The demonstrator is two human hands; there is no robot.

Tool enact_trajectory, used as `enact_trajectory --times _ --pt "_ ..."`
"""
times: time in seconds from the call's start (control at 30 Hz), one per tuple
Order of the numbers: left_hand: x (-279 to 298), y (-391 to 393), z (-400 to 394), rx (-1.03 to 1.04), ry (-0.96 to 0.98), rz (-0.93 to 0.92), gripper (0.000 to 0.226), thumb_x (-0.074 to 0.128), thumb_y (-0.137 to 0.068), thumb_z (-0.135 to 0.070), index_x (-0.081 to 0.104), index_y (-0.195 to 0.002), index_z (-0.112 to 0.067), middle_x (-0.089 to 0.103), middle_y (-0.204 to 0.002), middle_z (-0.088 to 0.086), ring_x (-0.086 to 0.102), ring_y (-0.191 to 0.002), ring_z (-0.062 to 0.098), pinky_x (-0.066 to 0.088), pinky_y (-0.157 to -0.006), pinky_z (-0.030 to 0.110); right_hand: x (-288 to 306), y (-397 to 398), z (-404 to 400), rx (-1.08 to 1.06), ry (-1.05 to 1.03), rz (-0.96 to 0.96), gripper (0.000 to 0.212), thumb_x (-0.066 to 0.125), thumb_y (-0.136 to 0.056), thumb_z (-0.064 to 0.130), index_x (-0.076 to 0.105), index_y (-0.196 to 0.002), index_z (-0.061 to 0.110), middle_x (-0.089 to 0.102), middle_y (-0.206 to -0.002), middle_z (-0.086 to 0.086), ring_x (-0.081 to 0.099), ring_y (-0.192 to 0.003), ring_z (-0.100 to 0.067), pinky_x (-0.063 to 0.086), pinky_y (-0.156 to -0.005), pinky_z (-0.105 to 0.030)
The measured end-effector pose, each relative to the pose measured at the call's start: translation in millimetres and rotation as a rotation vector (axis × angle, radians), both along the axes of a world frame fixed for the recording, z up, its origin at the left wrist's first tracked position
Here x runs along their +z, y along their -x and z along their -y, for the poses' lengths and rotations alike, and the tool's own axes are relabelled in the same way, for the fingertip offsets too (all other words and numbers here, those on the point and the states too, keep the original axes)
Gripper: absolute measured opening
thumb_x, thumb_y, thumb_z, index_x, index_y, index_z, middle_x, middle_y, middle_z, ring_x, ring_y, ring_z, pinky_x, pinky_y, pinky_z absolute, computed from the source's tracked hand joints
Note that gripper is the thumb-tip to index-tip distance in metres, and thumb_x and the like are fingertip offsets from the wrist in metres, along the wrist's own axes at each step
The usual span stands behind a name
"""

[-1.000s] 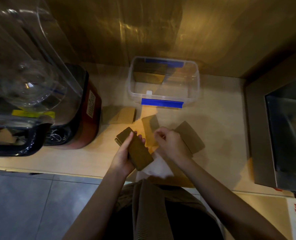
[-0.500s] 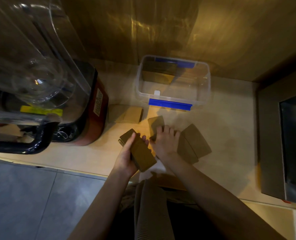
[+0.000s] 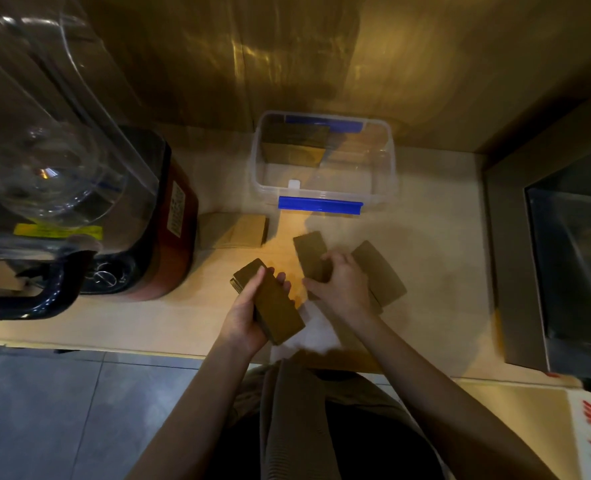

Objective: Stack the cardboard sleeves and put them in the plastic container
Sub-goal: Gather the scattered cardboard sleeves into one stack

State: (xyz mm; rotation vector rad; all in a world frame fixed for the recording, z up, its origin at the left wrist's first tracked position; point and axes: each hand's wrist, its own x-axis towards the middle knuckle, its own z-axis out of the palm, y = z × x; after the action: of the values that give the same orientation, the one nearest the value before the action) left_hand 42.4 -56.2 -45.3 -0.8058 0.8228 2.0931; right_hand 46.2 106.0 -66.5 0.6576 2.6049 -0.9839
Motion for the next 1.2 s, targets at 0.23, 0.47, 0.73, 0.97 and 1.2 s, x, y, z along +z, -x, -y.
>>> enact_trajectory --times 0.23,0.47,0.73,0.97,1.2 --pt "-7.0 -3.1 -5.6 -0.052 0.003 0.028 0.034 0.068 -0.067 -0.036 0.065 -0.096 -0.019 0.073 -0.085 0.002 0.069 -0.077 0.016 0.043 -0.095 0.039 -14.3 -48.7 -28.3 0.054 -0.196 0.046 0.059 0.063 -0.075 0.031 0.041 -0.127 0.015 0.046 -0.130 -0.011 0.039 -0.120 -0.029 0.036 -0.100 -0.042" --pt "-6.0 -5.6 -10.2 -0.085 0.013 0.042 0.038 0.068 -0.065 -0.035 0.064 -0.099 -0.018 0.073 -0.085 0.003 0.069 -0.076 0.016 0.045 -0.095 0.041 -24.8 -64.8 -23.1 0.100 -0.251 0.084 0.054 0.055 -0.082 0.028 0.038 -0.130 0.011 0.043 -0.136 -0.011 0.037 -0.124 -0.028 0.031 -0.106 -0.039" --pt "-4.4 -7.7 -9.7 -0.090 0.018 0.047 0.034 0.067 -0.065 -0.034 0.065 -0.094 -0.018 0.073 -0.080 0.003 0.069 -0.073 0.016 0.045 -0.093 0.039 -27.2 -69.9 -21.9 0.098 -0.235 0.040 0.057 0.059 -0.079 0.030 0.040 -0.128 0.009 0.045 -0.135 -0.012 0.039 -0.123 -0.029 0.033 -0.106 -0.039" --pt "-4.8 -10.0 -8.1 -0.096 0.017 0.024 0.033 0.066 -0.067 -0.036 0.064 -0.096 -0.019 0.072 -0.082 0.002 0.067 -0.077 0.016 0.045 -0.093 0.039 -28.0 -69.0 -19.8 0.065 -0.213 0.041 0.058 0.061 -0.075 0.030 0.041 -0.126 0.009 0.045 -0.132 -0.013 0.040 -0.118 -0.030 0.034 -0.101 -0.038" --pt "-2.4 -11.1 -7.1 -0.085 0.019 0.017 0.037 0.066 -0.067 -0.039 0.064 -0.098 -0.020 0.072 -0.085 0.002 0.067 -0.080 0.016 0.049 -0.086 0.039 -10.1 -61.2 -13.2 -0.049 -0.060 -0.093 0.066 0.073 -0.066 0.032 0.045 -0.123 0.012 0.051 -0.122 -0.010 0.044 -0.115 -0.027 0.037 -0.097 -0.037"
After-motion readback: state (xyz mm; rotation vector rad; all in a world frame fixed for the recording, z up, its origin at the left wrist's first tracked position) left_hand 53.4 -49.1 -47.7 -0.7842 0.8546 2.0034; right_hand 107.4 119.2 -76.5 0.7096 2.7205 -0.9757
